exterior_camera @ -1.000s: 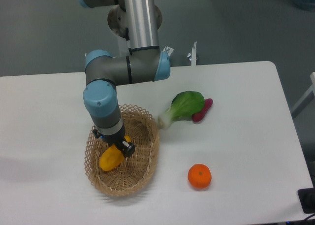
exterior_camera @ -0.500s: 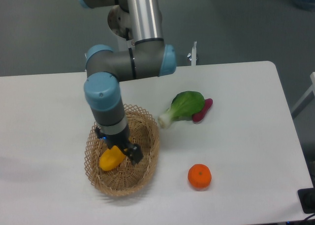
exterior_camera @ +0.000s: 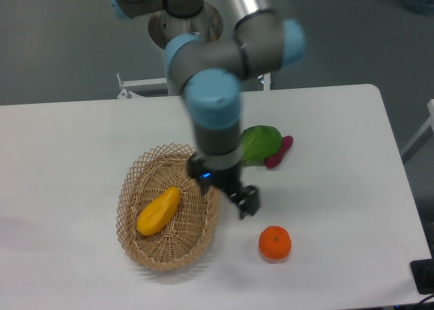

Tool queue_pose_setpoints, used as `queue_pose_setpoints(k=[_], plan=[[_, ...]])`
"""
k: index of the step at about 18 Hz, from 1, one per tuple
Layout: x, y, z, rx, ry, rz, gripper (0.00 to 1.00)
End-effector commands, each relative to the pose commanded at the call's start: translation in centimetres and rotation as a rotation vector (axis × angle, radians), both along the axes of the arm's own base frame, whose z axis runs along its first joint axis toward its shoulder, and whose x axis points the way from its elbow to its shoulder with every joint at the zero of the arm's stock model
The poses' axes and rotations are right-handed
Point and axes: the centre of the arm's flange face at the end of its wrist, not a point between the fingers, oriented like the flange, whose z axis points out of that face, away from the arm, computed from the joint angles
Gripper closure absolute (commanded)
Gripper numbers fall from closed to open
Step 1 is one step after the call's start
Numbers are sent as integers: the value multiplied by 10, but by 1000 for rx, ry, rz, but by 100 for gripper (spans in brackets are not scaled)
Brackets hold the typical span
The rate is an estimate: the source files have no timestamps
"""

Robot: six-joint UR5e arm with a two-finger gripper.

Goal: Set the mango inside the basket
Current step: 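Raise the open gripper up and away from the basket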

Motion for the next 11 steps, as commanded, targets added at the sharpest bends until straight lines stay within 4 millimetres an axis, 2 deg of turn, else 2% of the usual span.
queue_pose_setpoints(k=[3, 7, 11], plan=[[-22, -24, 6, -6, 18, -46, 0], [-39, -44, 7, -23, 14, -76, 0], [-44, -49, 7, -16, 11, -77, 0]])
